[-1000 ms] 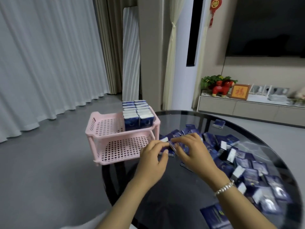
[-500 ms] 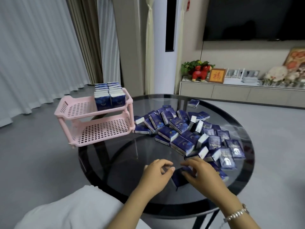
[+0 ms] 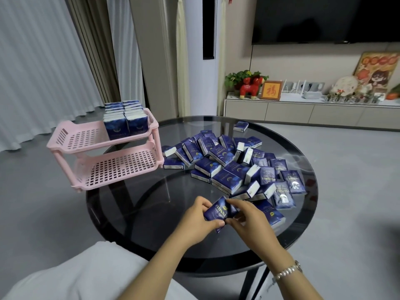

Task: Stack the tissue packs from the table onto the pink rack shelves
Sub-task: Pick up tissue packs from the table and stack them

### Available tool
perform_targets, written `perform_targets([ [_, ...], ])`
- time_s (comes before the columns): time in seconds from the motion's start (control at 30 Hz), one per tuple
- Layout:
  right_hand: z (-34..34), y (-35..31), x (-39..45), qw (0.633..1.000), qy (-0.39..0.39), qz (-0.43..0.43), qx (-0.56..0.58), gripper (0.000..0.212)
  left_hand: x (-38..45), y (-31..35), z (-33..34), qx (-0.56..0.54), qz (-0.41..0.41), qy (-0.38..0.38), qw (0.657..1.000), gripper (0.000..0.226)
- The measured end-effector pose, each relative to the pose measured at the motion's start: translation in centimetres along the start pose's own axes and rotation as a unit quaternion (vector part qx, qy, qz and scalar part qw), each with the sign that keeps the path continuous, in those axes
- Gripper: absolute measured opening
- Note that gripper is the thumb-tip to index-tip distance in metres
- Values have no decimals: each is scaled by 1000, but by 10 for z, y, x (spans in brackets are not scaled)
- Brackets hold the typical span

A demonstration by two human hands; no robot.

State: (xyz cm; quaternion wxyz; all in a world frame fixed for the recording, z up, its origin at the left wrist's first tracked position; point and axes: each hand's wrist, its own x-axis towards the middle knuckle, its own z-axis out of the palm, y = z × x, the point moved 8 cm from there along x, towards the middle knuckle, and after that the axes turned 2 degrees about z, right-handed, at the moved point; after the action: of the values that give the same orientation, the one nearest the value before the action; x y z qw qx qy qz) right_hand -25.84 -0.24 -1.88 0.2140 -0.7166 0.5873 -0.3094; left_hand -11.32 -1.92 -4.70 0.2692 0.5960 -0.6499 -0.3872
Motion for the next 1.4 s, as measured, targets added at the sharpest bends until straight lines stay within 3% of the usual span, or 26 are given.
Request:
perform_targets([
  [0.1,-4,-10,11,1000,10,-23,10,44,11,-1,-5,-111,-30,-18,993,53],
  [0.23,-19,-27,35,998,30,-59,-25,38,30,9,-24,-214,-23,25,976,34],
  [0.37,-34,-30,67,991,53,-55,-109,32,47,2,-42,-306,-56,80,947,21],
  [0.47,-31,-26,87,969,23,-29,-242,34,50,-10,-42,-377,-60,84,920,18],
  [0.57,-27,-21,96,949,-16,1,-315,33,52,-24,-45,-414,-71,100,902,16],
  [0.8,-12,-14,103,921,-57,30,-385,43,57,-25,-50,-422,-63,101,899,11],
  [0.93,-8,-13,103,934,-60,26,-351,59,56,-25,-53,-440,-60,102,890,12],
  [1.1,-6,-19,100,955,-36,12,-293,43,53,-28,-62,-444,-55,109,888,23],
  [1.23,-21,-29,101,998,-34,26,-49,18,52,-26,-63,-419,-51,103,901,31],
  [1.4,-22,-43,110,988,-117,22,98,26,51,-27,-66,-402,-61,117,906,35],
])
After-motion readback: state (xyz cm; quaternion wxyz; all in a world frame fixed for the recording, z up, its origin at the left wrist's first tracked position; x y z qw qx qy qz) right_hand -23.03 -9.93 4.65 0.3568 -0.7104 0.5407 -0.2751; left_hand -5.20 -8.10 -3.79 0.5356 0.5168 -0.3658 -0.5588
